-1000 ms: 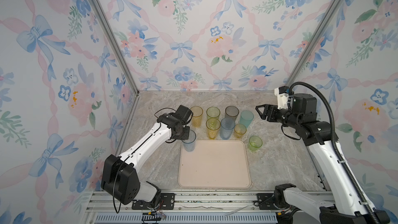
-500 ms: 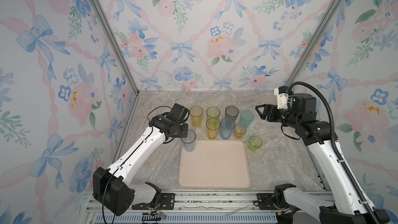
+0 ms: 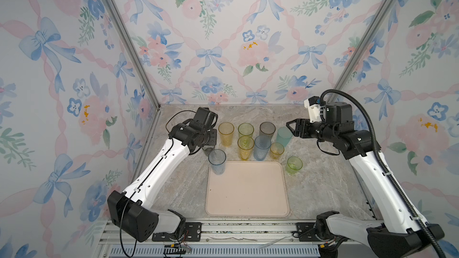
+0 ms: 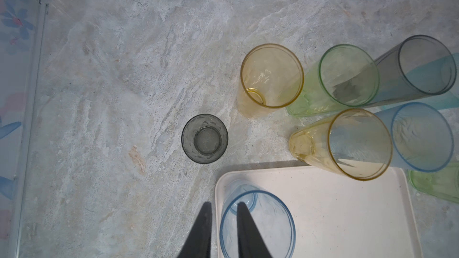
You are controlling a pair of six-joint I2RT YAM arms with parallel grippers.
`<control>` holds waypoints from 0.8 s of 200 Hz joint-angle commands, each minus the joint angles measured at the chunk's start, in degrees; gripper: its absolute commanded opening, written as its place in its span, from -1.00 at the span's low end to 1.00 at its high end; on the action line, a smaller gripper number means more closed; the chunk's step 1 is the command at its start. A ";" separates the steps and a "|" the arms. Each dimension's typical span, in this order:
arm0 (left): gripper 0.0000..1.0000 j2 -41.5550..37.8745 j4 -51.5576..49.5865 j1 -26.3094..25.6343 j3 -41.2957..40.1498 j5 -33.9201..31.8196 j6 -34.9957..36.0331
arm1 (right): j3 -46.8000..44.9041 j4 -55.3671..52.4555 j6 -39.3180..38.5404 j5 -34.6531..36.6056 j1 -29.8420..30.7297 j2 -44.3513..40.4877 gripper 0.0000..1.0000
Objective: Place the glasses into the tray
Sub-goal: Pick up the glass from the top-center of the table.
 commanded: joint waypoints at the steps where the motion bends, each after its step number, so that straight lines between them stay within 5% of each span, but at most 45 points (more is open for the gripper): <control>1: -0.57 4.59 1.79 1.30 3.19 1.82 2.31 | 1.57 -3.00 -0.15 1.21 0.75 0.67 0.36; 160: -0.46 28.19 1.63 4.21 20.61 6.97 8.47 | 4.46 -2.10 0.12 3.64 1.77 5.51 0.43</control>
